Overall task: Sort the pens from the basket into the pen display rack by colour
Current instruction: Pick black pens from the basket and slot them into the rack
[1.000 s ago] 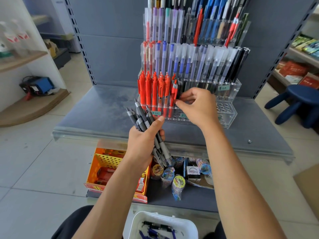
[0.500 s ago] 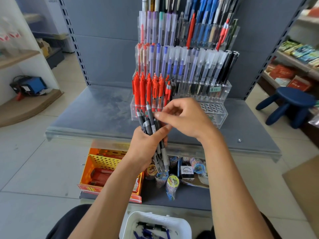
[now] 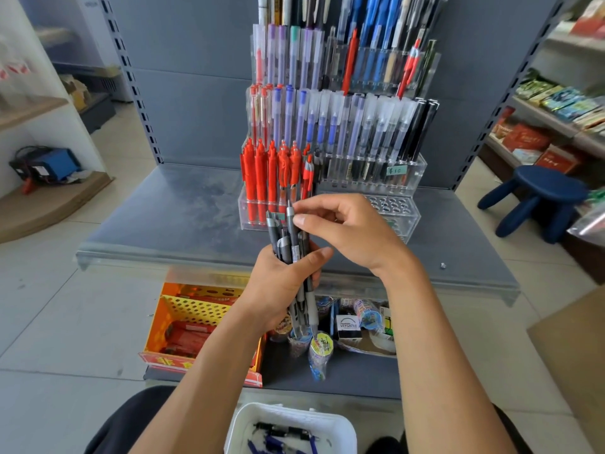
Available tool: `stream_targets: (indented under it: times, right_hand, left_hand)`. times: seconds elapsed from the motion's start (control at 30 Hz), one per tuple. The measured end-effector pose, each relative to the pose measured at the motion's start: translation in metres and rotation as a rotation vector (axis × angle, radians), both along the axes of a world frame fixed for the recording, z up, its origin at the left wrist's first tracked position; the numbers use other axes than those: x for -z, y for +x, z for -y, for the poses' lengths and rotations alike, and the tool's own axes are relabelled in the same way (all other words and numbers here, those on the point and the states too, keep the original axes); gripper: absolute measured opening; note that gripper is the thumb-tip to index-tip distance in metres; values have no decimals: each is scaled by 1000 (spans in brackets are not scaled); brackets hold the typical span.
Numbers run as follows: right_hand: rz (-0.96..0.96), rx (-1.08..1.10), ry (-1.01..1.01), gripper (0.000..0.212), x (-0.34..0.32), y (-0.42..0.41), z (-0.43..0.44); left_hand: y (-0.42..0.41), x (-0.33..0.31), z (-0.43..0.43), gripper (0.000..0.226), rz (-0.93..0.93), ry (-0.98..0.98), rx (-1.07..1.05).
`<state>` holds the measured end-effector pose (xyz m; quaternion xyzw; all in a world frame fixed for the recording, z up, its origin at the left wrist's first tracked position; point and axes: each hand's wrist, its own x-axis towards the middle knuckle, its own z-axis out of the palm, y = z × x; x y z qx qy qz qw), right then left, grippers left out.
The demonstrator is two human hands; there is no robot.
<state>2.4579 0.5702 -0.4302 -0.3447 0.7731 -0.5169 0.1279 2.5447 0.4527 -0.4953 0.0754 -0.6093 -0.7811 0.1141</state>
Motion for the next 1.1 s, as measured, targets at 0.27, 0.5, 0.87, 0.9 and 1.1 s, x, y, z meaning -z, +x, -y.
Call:
stream_targets:
  times: [0.27,0.5,0.87,0.9,1.1]
  right_hand:
    - [24,102,-214,9,0,-4,12]
    - [103,255,-473,20,-9,-12,13]
    - [-270,523,-666,33,-11,-35,15]
    - [-291,524,-647,35,-9,-36,17]
    - [-347,506,-575,38,-4,-37,26]
  left_hand:
    - [-1,5,-6,14,55,-49,24]
    - [1,9,-5,12,82,-90,61]
    - [1,8,-6,16,107,-58,71]
    - [1,8,-6,16,107,-57,73]
    - [1,6,-5,14,103,-47,89]
